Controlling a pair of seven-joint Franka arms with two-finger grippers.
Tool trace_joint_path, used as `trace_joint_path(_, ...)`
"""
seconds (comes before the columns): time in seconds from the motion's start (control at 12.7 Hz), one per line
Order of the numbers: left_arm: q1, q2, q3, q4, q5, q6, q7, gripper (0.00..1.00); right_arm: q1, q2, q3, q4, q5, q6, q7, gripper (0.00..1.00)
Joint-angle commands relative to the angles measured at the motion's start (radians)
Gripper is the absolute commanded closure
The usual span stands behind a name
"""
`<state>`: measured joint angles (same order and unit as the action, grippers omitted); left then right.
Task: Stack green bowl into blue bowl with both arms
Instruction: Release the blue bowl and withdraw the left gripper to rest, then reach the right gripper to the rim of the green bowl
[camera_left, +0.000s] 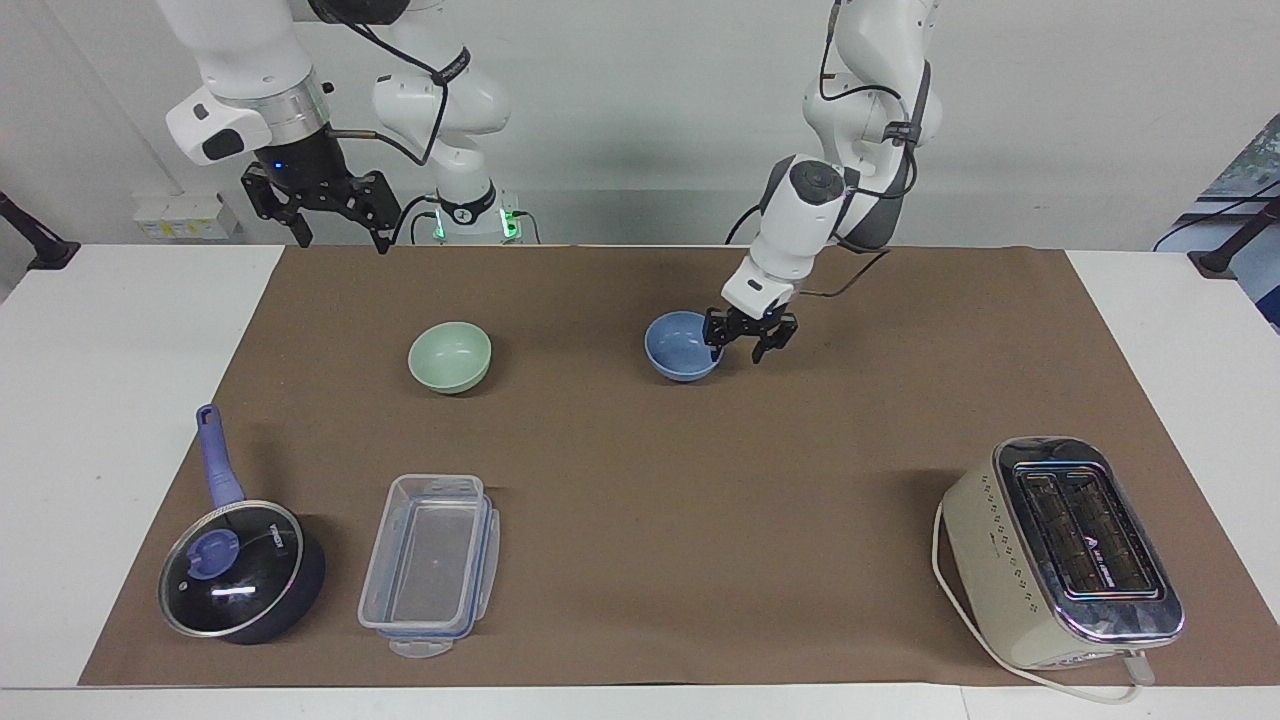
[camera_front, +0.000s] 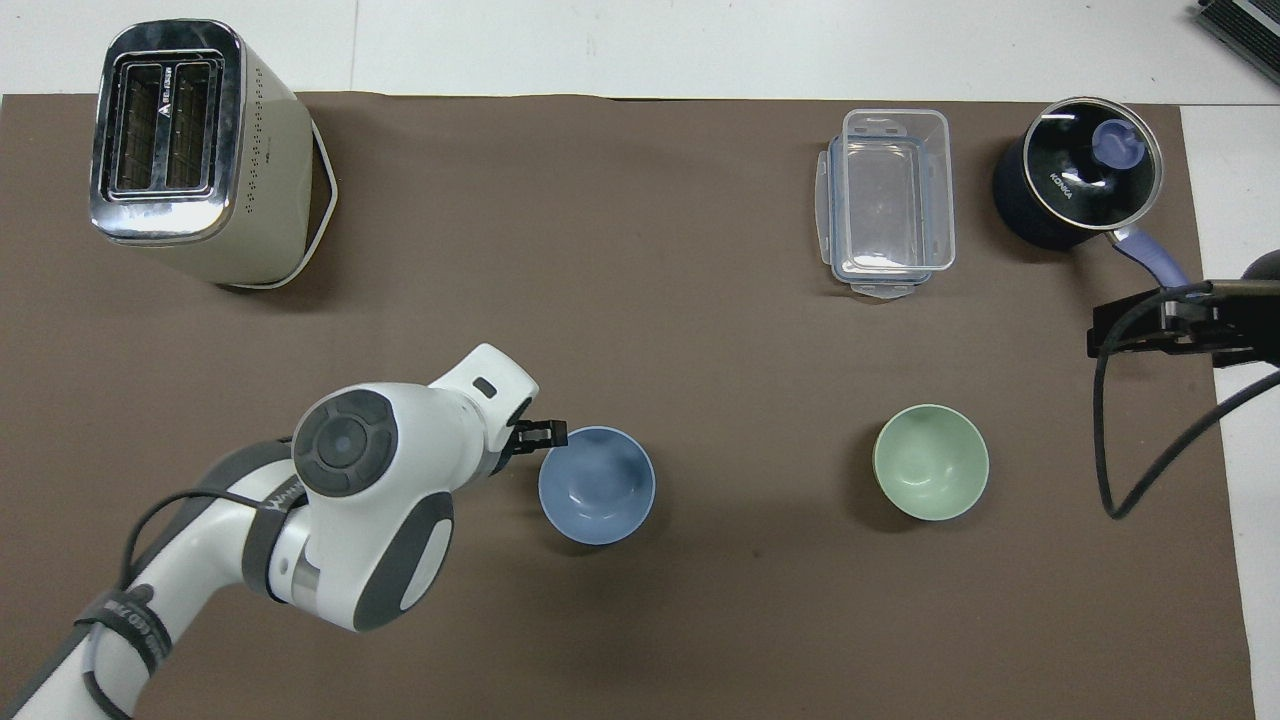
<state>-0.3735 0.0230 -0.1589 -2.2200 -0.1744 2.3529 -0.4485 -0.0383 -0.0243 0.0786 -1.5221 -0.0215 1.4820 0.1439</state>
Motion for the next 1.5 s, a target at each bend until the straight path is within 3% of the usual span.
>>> trace_joint_path(0.0, 0.096, 0.014, -0.002, 0.127, 0.053, -0.151, 0.037, 0.0, -0.011, 0.0, 0.001, -0.001, 0.003, 0.009, 0.006, 0.0)
trace_joint_path(0.24, 0.235, 0.005, -0.002, 0.213, 0.061, -0.257, 0.198, 0.0, -0.011, 0.0, 0.001, -0.003, 0.005, 0.011, 0.006, 0.0)
trace_joint_path(0.47, 0.344, 0.0, 0.001, 0.368, 0.073, -0.488, 0.312, 0.0, -0.025, -0.026, 0.001, -0.056, 0.006, 0.038, 0.005, 0.0)
trace_joint_path(0.79, 0.381, 0.002, 0.001, 0.557, 0.187, -0.746, 0.372, 0.0, -0.026, -0.068, 0.001, -0.153, 0.008, 0.103, 0.005, 0.0)
trace_joint_path(1.03, 0.383, 0.0, 0.01, 0.646, 0.188, -0.825, 0.415, 0.0, -0.028, -0.078, 0.001, -0.251, 0.008, 0.174, 0.003, 0.0)
trace_joint_path(1.42, 0.386, -0.015, 0.016, 0.635, 0.184, -0.82, 0.422, 0.0, -0.028, -0.105, 0.001, -0.484, 0.009, 0.302, -0.004, 0.0)
